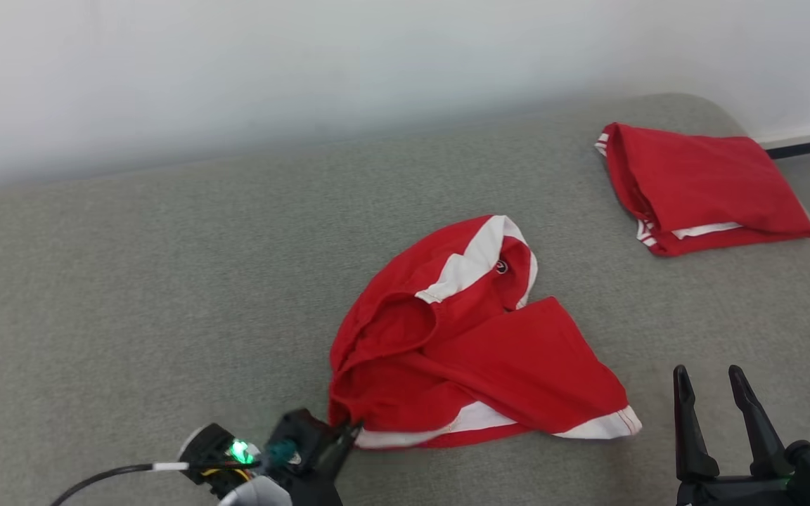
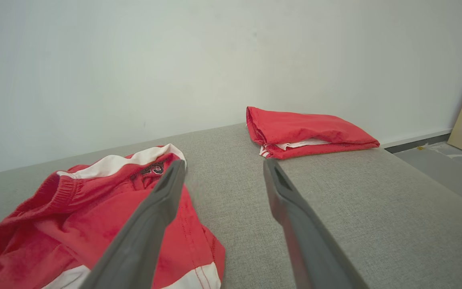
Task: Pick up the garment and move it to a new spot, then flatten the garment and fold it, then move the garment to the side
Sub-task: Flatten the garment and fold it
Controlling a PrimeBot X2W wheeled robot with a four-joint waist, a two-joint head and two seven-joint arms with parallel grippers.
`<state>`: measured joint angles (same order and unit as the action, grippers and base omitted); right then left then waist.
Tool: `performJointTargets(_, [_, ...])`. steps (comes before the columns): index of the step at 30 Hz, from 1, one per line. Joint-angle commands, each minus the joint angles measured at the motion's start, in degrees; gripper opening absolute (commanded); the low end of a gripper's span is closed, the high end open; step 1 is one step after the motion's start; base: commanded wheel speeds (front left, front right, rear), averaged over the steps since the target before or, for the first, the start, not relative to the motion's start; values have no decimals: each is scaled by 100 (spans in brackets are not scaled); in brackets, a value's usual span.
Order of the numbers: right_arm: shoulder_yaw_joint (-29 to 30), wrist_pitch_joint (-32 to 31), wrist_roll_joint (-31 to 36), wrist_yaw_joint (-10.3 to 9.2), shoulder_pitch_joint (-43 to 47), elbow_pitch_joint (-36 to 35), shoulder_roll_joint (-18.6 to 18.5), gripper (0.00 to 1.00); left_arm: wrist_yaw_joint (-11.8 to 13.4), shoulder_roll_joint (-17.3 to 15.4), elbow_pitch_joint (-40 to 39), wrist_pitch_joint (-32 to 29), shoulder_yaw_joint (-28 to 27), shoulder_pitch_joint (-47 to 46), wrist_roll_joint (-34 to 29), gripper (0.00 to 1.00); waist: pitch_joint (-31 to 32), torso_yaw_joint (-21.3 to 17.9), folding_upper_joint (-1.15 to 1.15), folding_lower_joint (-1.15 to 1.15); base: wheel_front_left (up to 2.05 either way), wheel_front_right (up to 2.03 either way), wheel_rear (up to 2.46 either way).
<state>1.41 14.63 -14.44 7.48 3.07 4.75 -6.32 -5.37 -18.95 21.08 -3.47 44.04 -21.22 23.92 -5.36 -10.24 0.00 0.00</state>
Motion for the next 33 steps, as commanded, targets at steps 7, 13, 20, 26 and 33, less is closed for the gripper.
performJointTargets(7, [1,2,2,0,108,23,-45,100,290,-238,-333,407,-460,319,333,0,131,569,0,0,0,0,0])
performJointTargets(13, [-17,-49,18,0,119,6,-103,100,547,-371,-418,668,-781,889,673,0,216,850,0,0,0,0,0])
performJointTargets(20, [-14,-133,16,0,154,-20,-160,100,672,-313,-137,1034,-998,1394,1005,0,257,935,0,0,0,0,0])
performJointTargets(26, [-26,-186,9,0,180,-31,-188,100,687,-246,108,1318,-1051,1491,1061,0,304,910,0,0,0,0,0])
performJointTargets(33, [38,-187,30,0,271,-37,-160,100,775,-104,20,1734,-1182,1424,943,100,442,956,0,0,0,0,0])
